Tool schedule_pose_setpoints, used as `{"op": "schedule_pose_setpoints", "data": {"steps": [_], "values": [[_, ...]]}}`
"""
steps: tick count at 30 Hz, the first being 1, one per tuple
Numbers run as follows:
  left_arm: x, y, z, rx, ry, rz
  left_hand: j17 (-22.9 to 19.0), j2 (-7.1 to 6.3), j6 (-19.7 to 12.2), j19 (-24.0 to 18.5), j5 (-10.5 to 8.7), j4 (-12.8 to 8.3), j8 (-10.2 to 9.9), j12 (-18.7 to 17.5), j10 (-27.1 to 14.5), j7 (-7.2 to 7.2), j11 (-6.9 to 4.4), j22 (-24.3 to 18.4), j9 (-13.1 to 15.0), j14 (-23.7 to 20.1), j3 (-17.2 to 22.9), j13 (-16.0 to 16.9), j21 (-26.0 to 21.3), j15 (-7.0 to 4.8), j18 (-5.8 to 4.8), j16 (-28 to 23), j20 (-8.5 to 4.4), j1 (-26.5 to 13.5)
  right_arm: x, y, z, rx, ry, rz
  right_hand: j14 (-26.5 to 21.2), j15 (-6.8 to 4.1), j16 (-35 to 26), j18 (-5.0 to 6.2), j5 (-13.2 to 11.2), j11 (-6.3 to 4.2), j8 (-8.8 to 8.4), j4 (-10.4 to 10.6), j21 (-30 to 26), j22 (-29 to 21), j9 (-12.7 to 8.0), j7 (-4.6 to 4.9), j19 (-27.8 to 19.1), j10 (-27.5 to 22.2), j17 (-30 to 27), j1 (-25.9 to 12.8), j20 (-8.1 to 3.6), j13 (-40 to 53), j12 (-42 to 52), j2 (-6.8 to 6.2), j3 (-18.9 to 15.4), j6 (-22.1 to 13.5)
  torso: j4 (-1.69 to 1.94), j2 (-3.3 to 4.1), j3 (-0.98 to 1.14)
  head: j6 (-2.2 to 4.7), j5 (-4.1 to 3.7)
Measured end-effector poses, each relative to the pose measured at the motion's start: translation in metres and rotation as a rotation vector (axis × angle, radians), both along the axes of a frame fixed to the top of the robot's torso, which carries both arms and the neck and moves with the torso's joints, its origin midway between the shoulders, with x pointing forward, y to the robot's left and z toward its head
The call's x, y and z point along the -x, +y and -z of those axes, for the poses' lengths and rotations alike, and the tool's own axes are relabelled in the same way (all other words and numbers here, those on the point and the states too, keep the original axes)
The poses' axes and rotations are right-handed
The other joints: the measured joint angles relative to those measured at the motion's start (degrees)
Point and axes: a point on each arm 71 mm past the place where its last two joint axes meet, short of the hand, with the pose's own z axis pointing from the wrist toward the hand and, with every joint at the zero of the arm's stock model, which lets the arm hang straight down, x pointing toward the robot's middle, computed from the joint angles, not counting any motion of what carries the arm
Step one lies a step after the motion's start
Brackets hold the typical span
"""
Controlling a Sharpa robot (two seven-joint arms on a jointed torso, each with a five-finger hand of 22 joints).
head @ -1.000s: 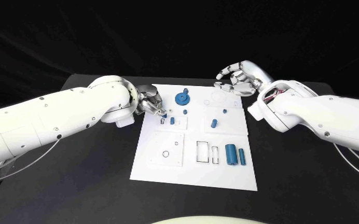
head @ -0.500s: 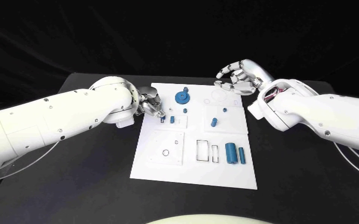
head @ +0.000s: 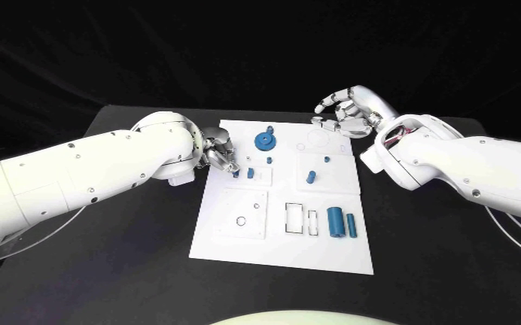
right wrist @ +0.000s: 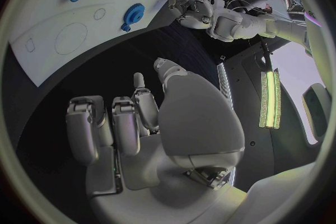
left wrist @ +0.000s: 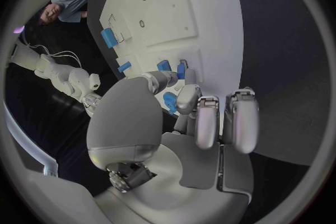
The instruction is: Assemble the parts on the task board
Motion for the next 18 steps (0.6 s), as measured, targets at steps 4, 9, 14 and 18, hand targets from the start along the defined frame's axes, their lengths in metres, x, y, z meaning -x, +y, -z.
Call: {"op": "schedule_pose_setpoints", "data": {"steps": [4,9,14,18], "values": [[0.0000,-0.0001,0.0002,-0.007,0.001,0.004,0.00,0.00,0.08,0.00,0.23,-0.11,-0.20,0.00,0.00,-0.07,0.00,0.00,0.00,0.00,-0.11,0.00,0.00,0.00,0.00,0.00,0.00,0.00,0.0000,0.0000,0.0000,0.000,0.000,0.000,0.00,0.00,0.00,0.00,0.00,0.00,0.00,0.00,0.00,0.00,0.00,0.00,0.00,0.00,0.00,0.00,0.00,0.00,0.00,0.00,0.00,0.00,-0.01,0.00,-0.01,-0.11,0.04],[-0.0002,0.0003,0.0002,-0.012,0.002,0.007,0.00,0.01,0.09,0.00,0.24,-0.11,-0.29,0.00,0.21,-0.08,-0.21,0.00,-0.01,0.00,-0.11,-0.01,0.00,0.00,0.00,0.00,0.00,0.01,-0.0001,0.0000,-0.0001,0.000,0.000,0.000,0.00,0.00,0.00,0.00,0.00,0.00,0.00,0.00,0.00,0.02,0.00,0.00,0.00,0.00,-0.01,0.00,0.00,0.00,0.00,0.00,0.00,0.00,-0.01,0.01,-0.01,-0.22,0.07],[-0.0004,0.0007,0.0004,-0.017,0.005,0.009,-0.01,0.04,0.09,0.00,0.24,-0.11,-0.33,0.00,0.21,-0.08,-0.21,0.00,-0.01,0.00,-0.11,-0.01,0.00,0.00,0.00,0.00,0.00,0.04,-0.0002,-0.0001,0.0000,0.000,0.000,0.000,0.00,0.00,0.00,0.00,0.00,0.00,0.00,0.00,0.00,0.04,0.00,0.00,0.00,0.00,-0.01,0.00,0.00,-0.01,0.00,0.00,0.00,0.00,-0.01,0.01,-0.01,-0.27,0.04],[-0.0003,0.0011,0.0006,-0.019,0.007,0.011,-0.01,0.09,0.09,0.00,0.24,-0.11,-0.49,0.00,0.21,-0.08,-0.21,0.00,-0.02,0.00,-0.11,-0.01,0.00,0.00,0.00,0.00,0.00,0.09,-0.0002,-0.0001,0.0002,0.000,0.000,0.000,0.00,0.00,0.00,0.00,0.00,0.00,0.00,0.00,0.00,0.04,0.00,0.00,0.00,0.00,-0.01,0.00,0.00,-0.01,0.00,0.00,0.00,0.00,-0.01,0.01,-0.01,-0.27,-0.01]]}}
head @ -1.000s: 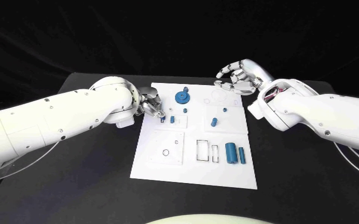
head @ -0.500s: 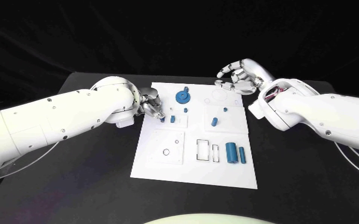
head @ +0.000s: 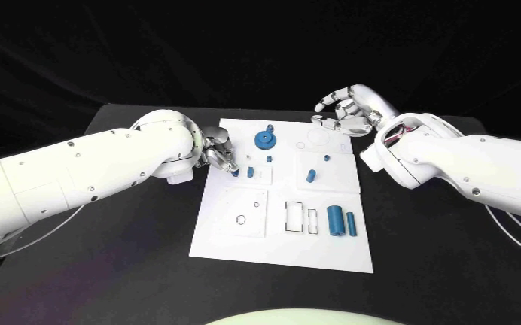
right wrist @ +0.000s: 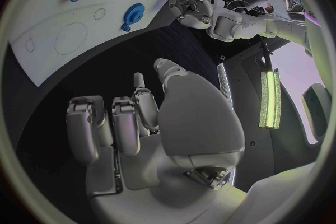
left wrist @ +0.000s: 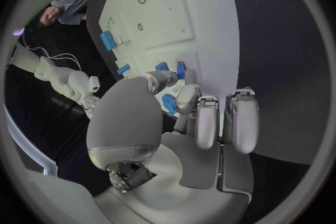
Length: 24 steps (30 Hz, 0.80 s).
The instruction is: Assemble the parts on the task board
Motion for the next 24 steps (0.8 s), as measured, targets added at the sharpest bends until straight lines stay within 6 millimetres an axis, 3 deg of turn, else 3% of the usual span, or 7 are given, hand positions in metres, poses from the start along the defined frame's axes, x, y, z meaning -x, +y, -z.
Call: {"op": "schedule_pose_setpoints", "data": {"steps": [24], "values": [[0.0002,-0.0001,0.0007,-0.006,0.007,0.002,0.00,0.07,0.11,0.00,0.35,0.00,-0.15,0.21,0.19,0.08,0.20,0.00,0.26,0.00,0.00,0.14,0.00,0.00,0.00,0.00,0.00,0.07,0.0000,0.0006,0.0005,0.000,0.000,-0.002,0.00,0.00,0.00,0.00,0.00,0.00,0.00,-0.13,0.00,-0.02,-0.03,0.00,0.00,0.00,-0.01,0.00,0.00,0.00,0.00,0.00,0.13,0.00,-0.07,0.02,0.03,-0.05,0.10]]}}
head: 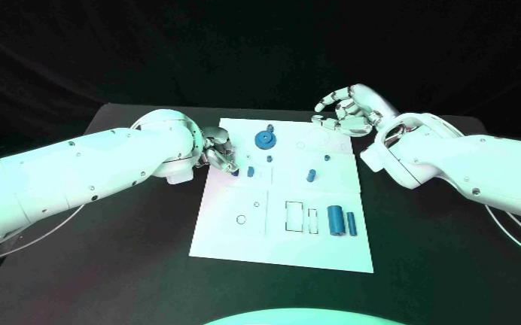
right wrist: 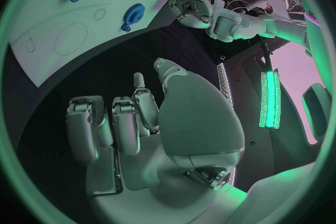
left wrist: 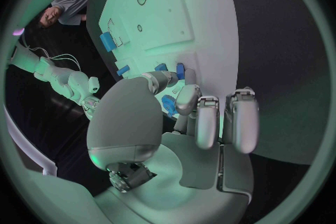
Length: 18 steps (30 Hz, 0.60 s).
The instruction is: Assemble the parts on the task board
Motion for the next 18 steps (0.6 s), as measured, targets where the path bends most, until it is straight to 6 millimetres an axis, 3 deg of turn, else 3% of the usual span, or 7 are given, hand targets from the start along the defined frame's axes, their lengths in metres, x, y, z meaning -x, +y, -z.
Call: {"op": "schedule_pose_setpoints", "data": {"steps": [4,8,18], "values": [[0.0000,-0.0007,-0.0002,-0.002,0.003,0.000,0.00,-0.01,0.18,0.00,0.04,0.00,0.00,0.00,0.00,-0.16,0.00,0.00,0.02,-0.21,0.00,0.25,0.00,-0.21,0.00,0.00,0.00,-0.01,0.0002,0.0002,0.0001,0.000,0.000,-0.001,0.00,0.00,0.00,0.00,0.00,0.00,0.00,-0.11,0.00,0.00,-0.04,0.00,0.00,0.00,0.00,0.00,0.00,0.05,0.00,0.00,0.11,0.00,-0.03,0.02,0.04,-0.10,0.01],[-0.0004,-0.0011,-0.0001,-0.003,0.008,-0.004,0.00,-0.29,0.59,0.21,2.20,-0.33,0.00,0.00,0.36,-0.17,-0.29,0.00,0.40,0.00,-0.33,0.22,0.00,-0.41,0.00,0.00,-0.21,-0.96,0.0003,-0.0002,0.0001,0.000,0.000,0.000,0.00,0.00,0.00,0.00,0.00,0.00,0.00,-0.11,0.00,-0.01,-0.04,0.00,0.00,0.00,0.00,0.00,0.00,0.05,0.00,0.00,0.11,0.00,-0.06,0.04,0.04,-0.15,-0.02],[-0.0014,-0.0038,0.0018,0.002,0.028,-0.018,0.00,-0.09,1.41,0.00,2.27,-1.11,0.56,0.42,1.57,-0.79,-0.93,0.00,1.87,0.00,-1.11,1.07,0.23,-0.83,0.01,0.00,-0.42,-3.11,0.0007,-0.0004,-0.0001,-0.001,0.000,-0.001,0.00,0.00,0.00,0.00,0.00,0.00,0.00,-0.11,0.00,-0.01,-0.03,0.00,0.00,0.00,-0.01,0.00,0.00,0.04,0.00,0.00,0.11,0.00,-0.07,0.07,0.03,-0.30,-0.28]]}}
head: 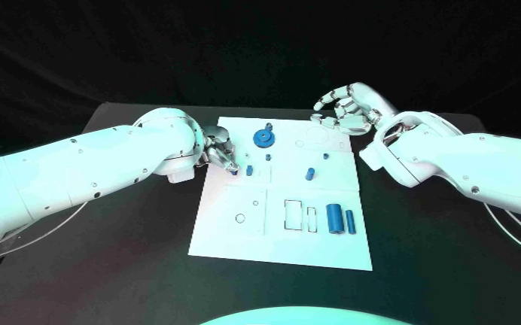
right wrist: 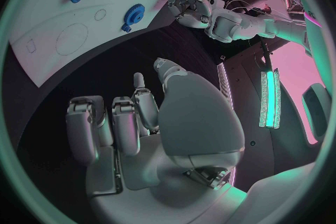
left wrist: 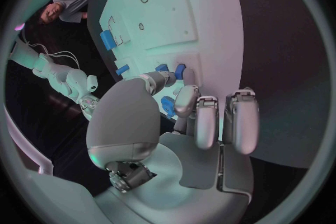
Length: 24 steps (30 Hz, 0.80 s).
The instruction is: Assemble the parts on the task board
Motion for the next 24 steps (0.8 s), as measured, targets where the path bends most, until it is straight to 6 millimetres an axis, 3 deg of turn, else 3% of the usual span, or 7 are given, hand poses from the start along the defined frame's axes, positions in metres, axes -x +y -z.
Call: {"op": "schedule_pose_setpoints", "data": {"steps": [2,3,14,16,17,21,24], "values": [[0.0001,-0.0003,0.0005,0.000,0.004,-0.002,0.00,0.00,0.03,0.12,0.00,0.00,0.33,0.19,0.21,0.01,-0.21,0.00,0.23,0.00,0.00,0.35,0.00,0.00,-0.09,0.00,-0.12,0.00,0.0000,-0.0001,0.0000,0.000,0.000,0.000,0.00,0.00,0.00,0.00,0.00,0.00,0.00,0.00,0.00,0.00,0.00,0.00,0.00,0.00,0.00,0.00,0.00,0.00,0.00,0.00,0.00,0.00,0.00,0.01,-0.02,-0.03,-0.05],[0.0002,-0.0007,0.0010,0.000,0.006,-0.004,0.00,0.00,0.38,0.21,0.00,-0.01,0.33,0.23,0.31,-0.23,-0.31,0.00,0.32,-0.12,-0.01,0.44,0.00,-0.12,-0.89,0.00,-0.21,0.00,0.0001,-0.0002,0.0000,0.000,0.000,0.000,0.00,0.00,0.00,0.00,0.00,0.00,0.00,0.00,0.00,0.00,0.00,0.00,0.00,0.00,0.00,0.00,0.00,0.00,0.00,0.00,0.00,0.00,0.01,0.01,-0.03,-0.04,-0.09],[-0.0012,-0.0005,0.0032,0.002,0.020,-0.022,0.00,0.24,0.79,0.01,-0.47,-0.16,0.46,0.23,0.41,-1.46,-0.41,0.00,1.02,0.01,-0.15,0.69,0.00,-0.42,-0.92,0.00,-0.41,-2.81,0.0006,-0.0003,0.0000,0.000,0.000,0.000,0.00,0.00,-0.23,0.00,0.00,0.00,0.00,0.16,0.00,-0.01,0.00,0.00,0.00,0.00,-0.01,-0.24,0.00,-0.01,0.00,0.24,0.16,0.00,0.10,-0.02,-0.04,-0.05,-0.25],[-0.0016,-0.0005,0.0036,0.003,0.023,-0.025,0.00,0.16,0.79,0.13,-0.92,-2.56,0.12,0.23,0.41,-1.47,-0.41,0.00,1.02,-0.18,2.24,0.69,0.00,-0.60,-0.92,0.00,-0.53,-3.94,0.0006,-0.0004,0.0000,0.000,0.000,0.000,0.00,0.00,-0.23,0.00,0.00,0.00,0.00,0.16,0.00,-0.01,0.00,0.00,0.00,0.00,-0.01,-0.24,0.00,-0.01,0.00,0.24,0.16,0.00,0.11,-0.04,-0.06,-0.05,-0.25],[-0.0018,-0.0006,0.0038,0.003,0.024,-0.026,0.00,0.15,0.88,0.22,-0.97,-2.56,0.11,0.23,0.41,-1.56,-0.41,0.00,1.08,-0.20,2.24,0.78,0.00,-0.62,-0.92,0.00,-0.62,-4.05,0.0006,-0.0005,0.0000,0.000,0.000,0.000,0.00,0.00,-0.23,0.00,0.00,0.00,0.00,0.16,0.00,-0.01,0.00,0.00,0.00,0.00,-0.01,-0.24,0.00,-0.01,0.00,0.24,0.16,0.00,0.11,-0.04,-0.06,-0.05,-0.27],[-0.0033,0.0018,0.0046,0.002,0.027,-0.037,0.00,-0.08,1.66,0.22,-1.36,-0.81,-0.35,0.22,0.40,-2.27,-0.40,0.00,1.14,-0.20,-0.15,0.85,0.00,-0.62,-0.92,0.00,-0.62,-6.27,0.0006,-0.0007,-0.0001,0.000,0.000,0.000,0.00,0.00,-0.23,0.00,0.00,-0.14,0.00,0.16,-0.23,-0.01,0.00,0.00,0.00,-0.13,-0.01,-0.25,0.00,-0.01,-0.23,0.22,0.16,0.00,0.12,-0.06,-0.06,-0.05,-0.30],[-0.0039,0.0033,0.0052,0.003,0.029,-0.043,0.00,-0.16,2.01,0.22,-1.34,0.60,-0.79,0.22,0.40,-2.03,-0.40,0.05,1.24,0.00,-2.44,1.07,0.00,-0.82,-0.91,0.00,-0.62,-6.64,0.0006,-0.0009,-0.0002,0.000,0.000,0.001,0.00,0.00,-0.23,0.00,0.00,-0.21,0.00,0.16,-0.23,-0.01,0.01,0.00,0.00,-0.21,-0.01,-0.47,0.00,-0.01,-0.23,0.00,0.16,0.00,0.14,-0.08,-0.06,0.02,-0.30]]}}
